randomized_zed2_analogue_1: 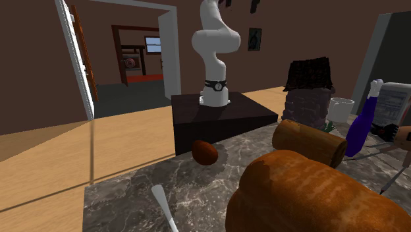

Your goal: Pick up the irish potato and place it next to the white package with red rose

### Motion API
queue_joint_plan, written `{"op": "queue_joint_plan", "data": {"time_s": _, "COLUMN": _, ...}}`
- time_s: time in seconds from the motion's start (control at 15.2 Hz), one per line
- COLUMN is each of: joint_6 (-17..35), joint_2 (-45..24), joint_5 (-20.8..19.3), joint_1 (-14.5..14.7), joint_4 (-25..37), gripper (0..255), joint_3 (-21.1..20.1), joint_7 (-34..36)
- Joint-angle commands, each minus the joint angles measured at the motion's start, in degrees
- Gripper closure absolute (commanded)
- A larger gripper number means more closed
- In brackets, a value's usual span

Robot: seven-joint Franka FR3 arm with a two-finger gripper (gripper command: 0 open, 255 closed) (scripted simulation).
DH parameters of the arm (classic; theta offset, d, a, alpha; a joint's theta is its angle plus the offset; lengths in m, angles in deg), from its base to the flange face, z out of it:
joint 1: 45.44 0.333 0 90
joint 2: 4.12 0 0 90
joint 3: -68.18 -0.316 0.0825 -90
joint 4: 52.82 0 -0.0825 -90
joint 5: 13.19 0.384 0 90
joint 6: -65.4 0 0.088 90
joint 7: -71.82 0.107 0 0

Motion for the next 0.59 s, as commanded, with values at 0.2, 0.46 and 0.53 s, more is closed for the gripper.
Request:
{"op": "queue_joint_plan", "data": {"time_s": 0.2, "joint_6": 6.0, "joint_2": -0.8, "joint_5": -1.5, "joint_1": 0.2, "joint_4": -4.6, "gripper": 0, "joint_3": 2.9, "joint_7": -4.5}}
{"op": "queue_joint_plan", "data": {"time_s": 0.46, "joint_6": 14.6, "joint_2": -3.6, "joint_5": -3.6, "joint_1": 0.2, "joint_4": -9.6, "gripper": 0, "joint_3": 6.9, "joint_7": -10.6}}
{"op": "queue_joint_plan", "data": {"time_s": 0.53, "joint_6": 16.8, "joint_2": -4.7, "joint_5": -4.1, "joint_1": 0.2, "joint_4": -10.5, "gripper": 0, "joint_3": 8.0, "joint_7": -12.1}}
